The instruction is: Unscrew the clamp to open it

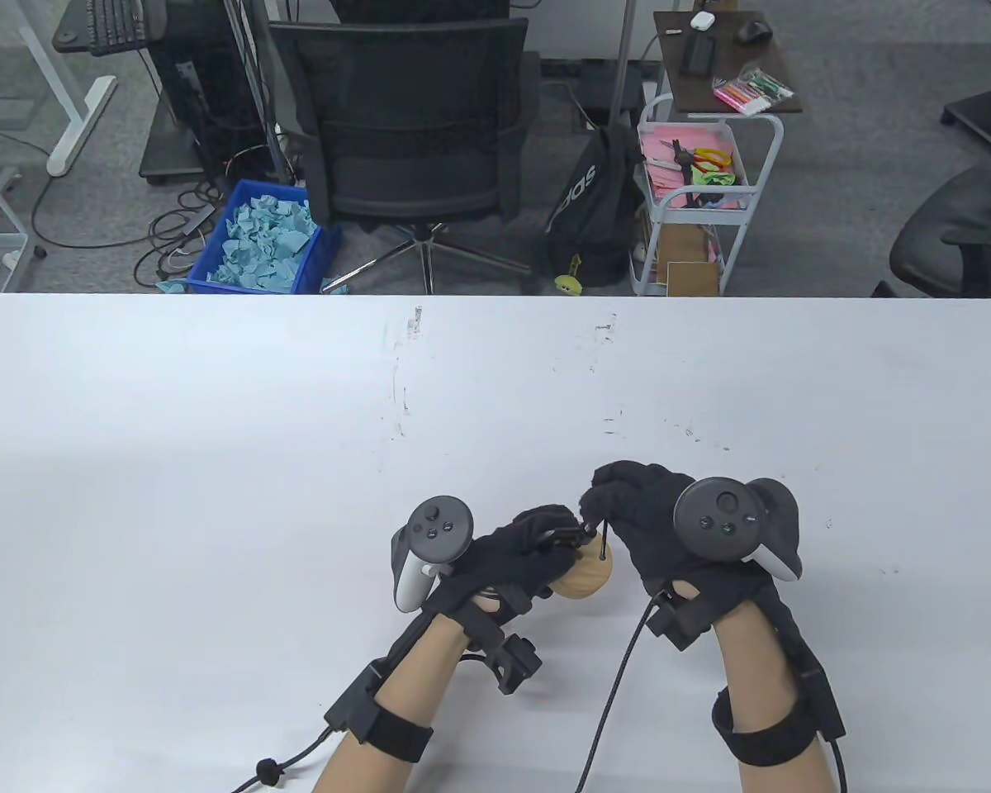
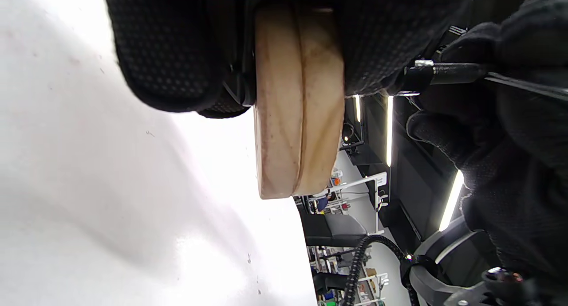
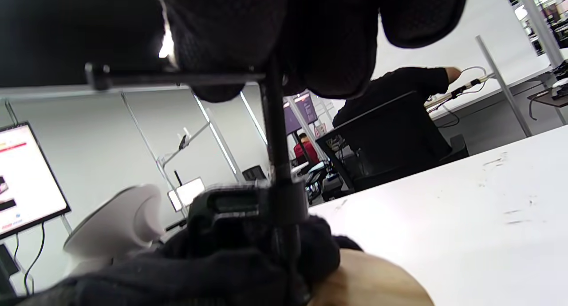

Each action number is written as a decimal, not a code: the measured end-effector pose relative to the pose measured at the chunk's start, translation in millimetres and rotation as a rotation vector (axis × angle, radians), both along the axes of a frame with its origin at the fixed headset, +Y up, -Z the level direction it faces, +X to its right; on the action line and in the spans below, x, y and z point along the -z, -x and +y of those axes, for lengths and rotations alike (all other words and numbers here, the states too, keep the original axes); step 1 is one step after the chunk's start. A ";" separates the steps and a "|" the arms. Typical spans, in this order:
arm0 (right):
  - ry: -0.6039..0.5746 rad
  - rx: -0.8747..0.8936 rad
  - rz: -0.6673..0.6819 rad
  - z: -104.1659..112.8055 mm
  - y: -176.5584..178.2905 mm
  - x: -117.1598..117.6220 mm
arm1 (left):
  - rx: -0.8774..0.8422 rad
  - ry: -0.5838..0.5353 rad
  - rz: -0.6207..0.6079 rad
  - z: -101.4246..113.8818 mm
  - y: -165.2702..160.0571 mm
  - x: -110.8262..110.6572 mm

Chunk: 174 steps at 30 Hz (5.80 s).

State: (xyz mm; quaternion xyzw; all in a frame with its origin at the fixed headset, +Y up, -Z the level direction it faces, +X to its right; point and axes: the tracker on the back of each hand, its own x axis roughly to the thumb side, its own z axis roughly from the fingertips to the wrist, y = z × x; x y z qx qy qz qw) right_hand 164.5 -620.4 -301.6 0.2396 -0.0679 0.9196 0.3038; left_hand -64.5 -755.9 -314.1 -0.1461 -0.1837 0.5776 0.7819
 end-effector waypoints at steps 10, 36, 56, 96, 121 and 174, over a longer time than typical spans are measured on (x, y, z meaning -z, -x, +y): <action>0.071 -0.092 -0.087 -3.2 -6.6 2.7 | 0.036 -0.017 0.029 -0.9 1.6 0.4; -0.002 0.051 -0.081 -11.8 -11.8 10.1 | 0.017 0.005 0.036 4.7 14.4 5.6; 0.653 0.331 -0.100 -109.4 13.5 43.6 | -0.028 -0.043 0.096 24.9 39.0 7.8; 0.629 0.033 -0.228 -131.2 23.2 43.5 | -0.086 -0.024 0.146 27.7 56.3 11.8; 0.518 0.029 -0.303 -118.8 9.8 44.4 | -0.110 -0.005 0.142 27.3 54.3 10.9; -0.013 -0.306 -0.494 -74.1 -31.7 1.6 | 0.251 0.179 0.413 6.6 90.3 16.2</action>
